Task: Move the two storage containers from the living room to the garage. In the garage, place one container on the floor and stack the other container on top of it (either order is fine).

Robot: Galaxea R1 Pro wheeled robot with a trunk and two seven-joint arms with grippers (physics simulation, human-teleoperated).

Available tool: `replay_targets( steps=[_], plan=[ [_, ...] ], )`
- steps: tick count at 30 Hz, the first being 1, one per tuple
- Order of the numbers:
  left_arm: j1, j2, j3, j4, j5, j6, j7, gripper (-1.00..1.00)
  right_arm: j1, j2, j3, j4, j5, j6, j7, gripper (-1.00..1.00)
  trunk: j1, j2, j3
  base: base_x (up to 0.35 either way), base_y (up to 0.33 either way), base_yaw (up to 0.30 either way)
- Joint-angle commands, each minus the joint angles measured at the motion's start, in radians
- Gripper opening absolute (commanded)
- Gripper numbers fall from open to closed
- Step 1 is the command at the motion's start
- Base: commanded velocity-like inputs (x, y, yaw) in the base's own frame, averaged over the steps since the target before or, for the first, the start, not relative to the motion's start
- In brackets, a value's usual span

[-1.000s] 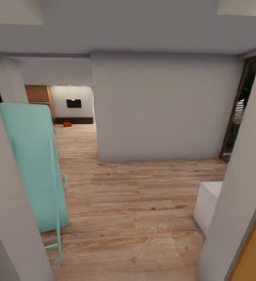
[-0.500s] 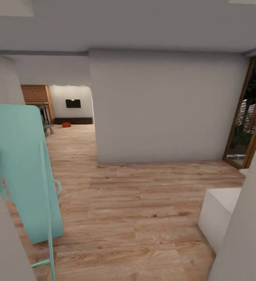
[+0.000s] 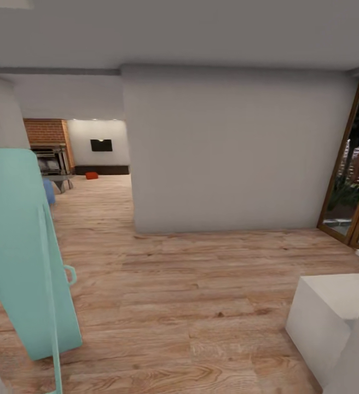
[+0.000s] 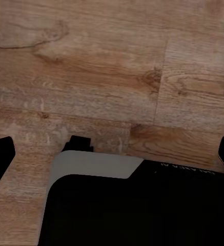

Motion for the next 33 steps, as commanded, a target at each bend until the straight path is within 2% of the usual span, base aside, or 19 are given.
replay_targets(
  steps=[1, 21, 33],
  plan=[
    [-0.001, 0.000, -0.008, 0.001, 0.009, -0.004, 0.000, 1.00, -0.001, 0.000, 0.008, 0.003, -0.009, -0.006, -0.001, 1.00, 0.001, -0.001, -0.001, 0.319, 0.000, 0.000],
    [-0.001, 0.000, -0.009, 0.003, 0.011, -0.004, 0.000, 1.00, -0.001, 0.000, 0.008, 0.003, -0.006, -0.006, -0.001, 1.00, 0.001, -0.001, -0.001, 0.320, 0.000, 0.000],
    [-0.001, 0.004, -0.008, 0.003, 0.011, -0.004, 0.000, 1.00, 0.000, 0.009, 0.008, 0.005, -0.009, -0.001, 0.011, 1.00, 0.001, -0.001, -0.001, 0.321, 0.000, 0.000]
  ],
)
